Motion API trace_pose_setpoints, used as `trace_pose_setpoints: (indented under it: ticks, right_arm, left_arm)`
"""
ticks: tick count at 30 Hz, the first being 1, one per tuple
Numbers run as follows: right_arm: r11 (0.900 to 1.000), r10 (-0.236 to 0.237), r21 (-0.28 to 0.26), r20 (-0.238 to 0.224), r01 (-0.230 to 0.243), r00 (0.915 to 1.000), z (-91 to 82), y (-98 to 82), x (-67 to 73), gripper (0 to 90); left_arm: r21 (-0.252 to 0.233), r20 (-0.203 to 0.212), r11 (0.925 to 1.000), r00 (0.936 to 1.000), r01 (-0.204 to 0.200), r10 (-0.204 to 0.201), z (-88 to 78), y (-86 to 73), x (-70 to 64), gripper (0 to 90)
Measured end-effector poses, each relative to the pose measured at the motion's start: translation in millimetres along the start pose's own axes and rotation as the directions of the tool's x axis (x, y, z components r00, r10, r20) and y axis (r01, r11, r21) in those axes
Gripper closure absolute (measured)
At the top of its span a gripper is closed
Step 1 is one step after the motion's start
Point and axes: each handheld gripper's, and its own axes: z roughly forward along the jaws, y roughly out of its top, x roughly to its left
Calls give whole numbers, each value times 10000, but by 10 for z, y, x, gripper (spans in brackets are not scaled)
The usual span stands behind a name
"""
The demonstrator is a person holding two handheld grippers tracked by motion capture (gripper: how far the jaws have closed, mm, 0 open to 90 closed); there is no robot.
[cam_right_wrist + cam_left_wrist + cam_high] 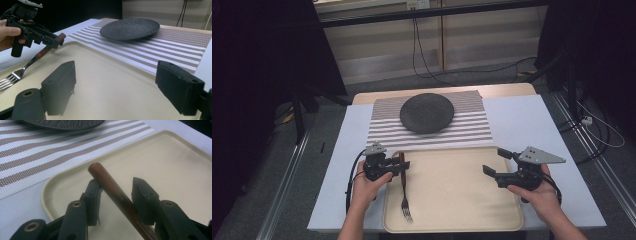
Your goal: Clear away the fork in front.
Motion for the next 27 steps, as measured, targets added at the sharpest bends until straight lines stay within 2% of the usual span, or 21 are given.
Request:
trace_pose_setpoints:
  ticks: [19,21,24,27]
  right_arm:
    - [9999,-150,69,79,149,9999,-37,-18,-38,167]
    - [9999,-95,80,83,94,9999,-49,-23,-50,167]
    - [9999,-96,65,145,95,9998,-71,-24,-59,167]
    - [9999,-103,124,173,101,9998,-83,-26,-61,166]
  left_arm:
    - [211,-360,9997,9993,102,-94,35,-48,43,579]
    - [139,-535,9999,9986,59,-51,22,-55,42,556]
    - [-20,-735,9997,9970,259,-260,-16,-64,57,534]
    - [-141,-722,9996,9971,249,-259,-72,-60,47,518]
